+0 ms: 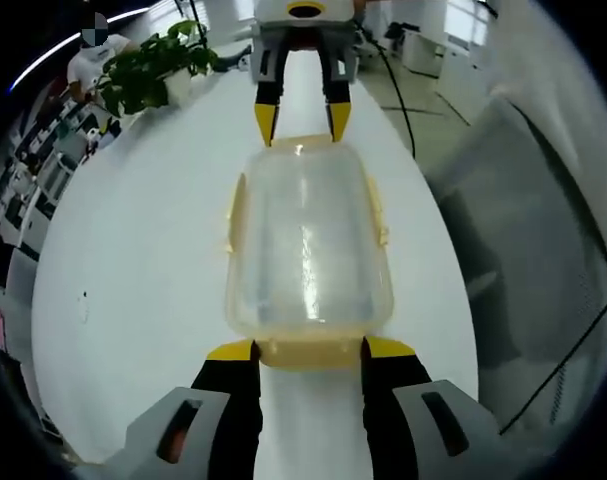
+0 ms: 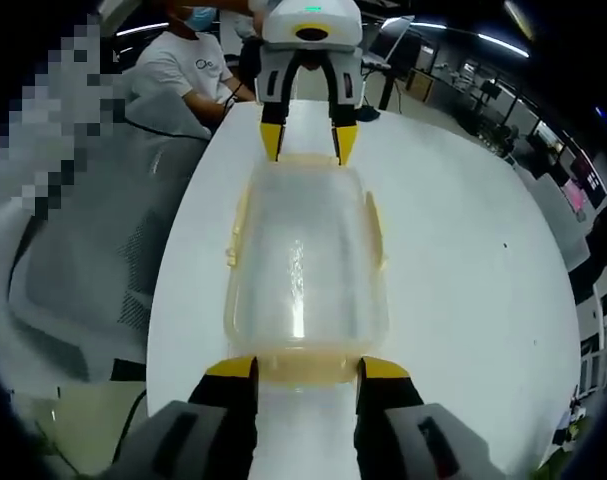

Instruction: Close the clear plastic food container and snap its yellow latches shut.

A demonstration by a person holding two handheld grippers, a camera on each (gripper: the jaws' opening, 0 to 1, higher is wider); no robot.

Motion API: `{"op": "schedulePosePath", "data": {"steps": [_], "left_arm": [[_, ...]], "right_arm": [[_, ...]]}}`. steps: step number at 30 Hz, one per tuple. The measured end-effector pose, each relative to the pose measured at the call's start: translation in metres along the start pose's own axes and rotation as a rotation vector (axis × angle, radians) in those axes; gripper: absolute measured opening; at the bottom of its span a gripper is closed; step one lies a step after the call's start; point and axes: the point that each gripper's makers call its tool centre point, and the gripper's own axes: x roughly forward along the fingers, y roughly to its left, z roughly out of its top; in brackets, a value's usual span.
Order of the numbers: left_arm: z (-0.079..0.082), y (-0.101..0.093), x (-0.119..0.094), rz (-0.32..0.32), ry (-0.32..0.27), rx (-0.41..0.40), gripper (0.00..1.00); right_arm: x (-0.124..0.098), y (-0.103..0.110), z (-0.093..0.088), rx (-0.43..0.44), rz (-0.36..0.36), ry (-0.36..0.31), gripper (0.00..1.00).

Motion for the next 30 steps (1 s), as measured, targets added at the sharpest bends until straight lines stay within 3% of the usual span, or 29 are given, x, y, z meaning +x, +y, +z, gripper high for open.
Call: {"op": "schedulePosePath", "data": {"steps": [16,30], "left_arm": [[0.012,0.0,0.015,-0.007,0.013,0.003,0.36],[0.013,0.0,0.019,-0.011,0.029,0.001,0.37]], "right_arm": [[-0.004,-0.001,-0.019,0.0,0.005,0.002,0.36],[-0.004,0.0,-0.021,0.005,0.005,0.002,0.36]]}}
